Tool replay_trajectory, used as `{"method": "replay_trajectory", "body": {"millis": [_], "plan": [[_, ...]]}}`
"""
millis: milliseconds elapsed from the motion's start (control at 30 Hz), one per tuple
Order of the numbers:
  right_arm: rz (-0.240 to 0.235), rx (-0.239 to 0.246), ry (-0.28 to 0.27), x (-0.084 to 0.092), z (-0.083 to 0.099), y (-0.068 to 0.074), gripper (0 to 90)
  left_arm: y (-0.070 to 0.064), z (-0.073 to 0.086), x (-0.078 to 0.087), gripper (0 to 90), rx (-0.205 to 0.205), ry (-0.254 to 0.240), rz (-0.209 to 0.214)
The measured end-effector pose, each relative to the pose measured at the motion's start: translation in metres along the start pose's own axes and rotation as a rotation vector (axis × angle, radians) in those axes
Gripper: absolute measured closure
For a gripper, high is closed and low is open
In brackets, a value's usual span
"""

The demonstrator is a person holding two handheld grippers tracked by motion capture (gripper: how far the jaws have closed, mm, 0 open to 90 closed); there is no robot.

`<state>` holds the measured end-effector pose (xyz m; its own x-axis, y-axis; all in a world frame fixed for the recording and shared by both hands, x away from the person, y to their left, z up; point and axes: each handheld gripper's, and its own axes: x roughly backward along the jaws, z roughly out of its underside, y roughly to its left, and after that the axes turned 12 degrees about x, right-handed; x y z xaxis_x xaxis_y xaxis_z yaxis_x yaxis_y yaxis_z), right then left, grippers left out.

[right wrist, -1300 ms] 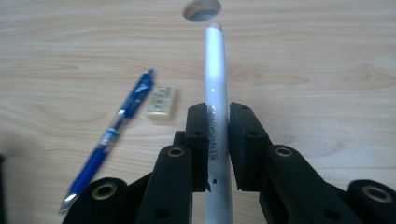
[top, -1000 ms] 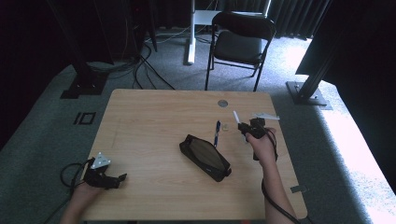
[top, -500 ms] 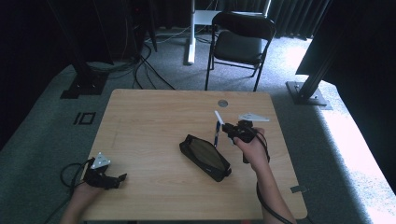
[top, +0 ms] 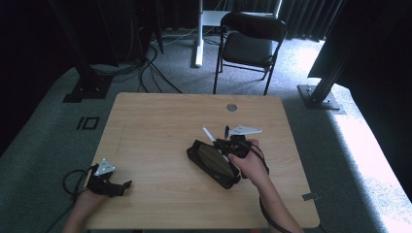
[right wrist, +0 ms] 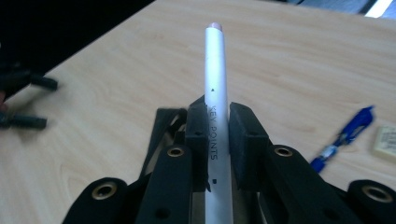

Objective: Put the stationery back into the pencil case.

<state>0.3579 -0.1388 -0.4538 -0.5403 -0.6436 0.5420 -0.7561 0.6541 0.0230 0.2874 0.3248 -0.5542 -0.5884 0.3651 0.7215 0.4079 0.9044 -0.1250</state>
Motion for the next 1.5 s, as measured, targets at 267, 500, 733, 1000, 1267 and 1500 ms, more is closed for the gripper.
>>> {"method": "replay_trajectory", "body": {"millis": [267,500,733,1000,1267,1500], "plan": [[-0.046,0.05,0.061,-0.01,0.007,0.01,78.4,0.0,0.0,0.0,1.6,0.001,0.0,0.0],[-0.05,0.082,0.14,-0.019,0.013,0.014,78.4,0.0,0.0,0.0,1.6,0.001,0.0,0.0],[-0.05,0.109,0.207,-0.026,0.016,0.016,78.4,0.0,0.0,0.0,1.6,0.001,0.0,0.0],[-0.058,0.117,0.26,-0.036,0.017,0.019,78.4,0.0,0.0,0.0,1.6,0.001,0.0,0.0],[-0.059,0.129,0.298,-0.044,0.017,0.019,78.3,0.0,0.0,0.0,1.6,0.001,0.0,0.0],[-0.062,0.142,0.301,-0.046,0.017,0.019,77.5,0.0,0.0,0.0,1.6,0.001,0.0,0.0]]}}
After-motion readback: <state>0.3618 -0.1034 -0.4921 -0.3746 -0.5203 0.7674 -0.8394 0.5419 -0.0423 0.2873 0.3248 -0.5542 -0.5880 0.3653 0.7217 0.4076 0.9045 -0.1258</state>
